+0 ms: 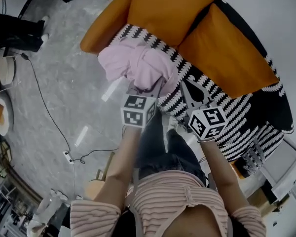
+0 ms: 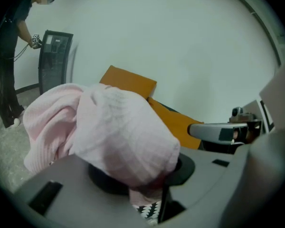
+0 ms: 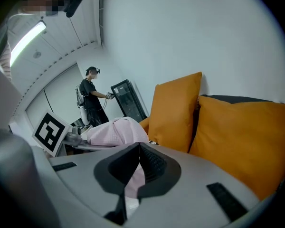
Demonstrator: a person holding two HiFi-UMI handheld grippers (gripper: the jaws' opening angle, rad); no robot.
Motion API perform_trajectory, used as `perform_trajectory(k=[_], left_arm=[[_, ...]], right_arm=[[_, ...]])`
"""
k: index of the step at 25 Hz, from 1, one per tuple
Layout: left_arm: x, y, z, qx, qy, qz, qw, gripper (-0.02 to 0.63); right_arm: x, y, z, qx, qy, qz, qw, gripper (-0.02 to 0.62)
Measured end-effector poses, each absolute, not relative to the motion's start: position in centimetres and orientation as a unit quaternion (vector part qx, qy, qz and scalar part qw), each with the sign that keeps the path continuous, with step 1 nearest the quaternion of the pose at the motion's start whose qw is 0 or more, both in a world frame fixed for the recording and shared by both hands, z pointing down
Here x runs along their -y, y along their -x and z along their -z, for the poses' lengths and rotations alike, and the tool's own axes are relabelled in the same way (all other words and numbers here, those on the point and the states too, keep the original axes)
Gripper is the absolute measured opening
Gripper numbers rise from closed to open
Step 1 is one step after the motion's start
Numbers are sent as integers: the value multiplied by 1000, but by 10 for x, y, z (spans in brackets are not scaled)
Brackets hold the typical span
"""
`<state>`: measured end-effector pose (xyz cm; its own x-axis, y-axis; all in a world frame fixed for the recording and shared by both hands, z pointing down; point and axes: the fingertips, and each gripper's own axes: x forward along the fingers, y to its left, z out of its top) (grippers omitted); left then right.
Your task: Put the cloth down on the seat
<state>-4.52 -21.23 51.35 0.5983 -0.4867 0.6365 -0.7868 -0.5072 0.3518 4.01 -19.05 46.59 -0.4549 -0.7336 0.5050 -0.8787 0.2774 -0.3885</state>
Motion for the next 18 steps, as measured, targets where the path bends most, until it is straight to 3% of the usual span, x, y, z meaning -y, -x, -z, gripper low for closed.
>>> perform_trajectory(k=[18], left_arm=[[268, 49, -605, 360, -819, -261, 364, 144]], right_arm=[[238, -16, -554, 775, -496, -346, 184, 9]])
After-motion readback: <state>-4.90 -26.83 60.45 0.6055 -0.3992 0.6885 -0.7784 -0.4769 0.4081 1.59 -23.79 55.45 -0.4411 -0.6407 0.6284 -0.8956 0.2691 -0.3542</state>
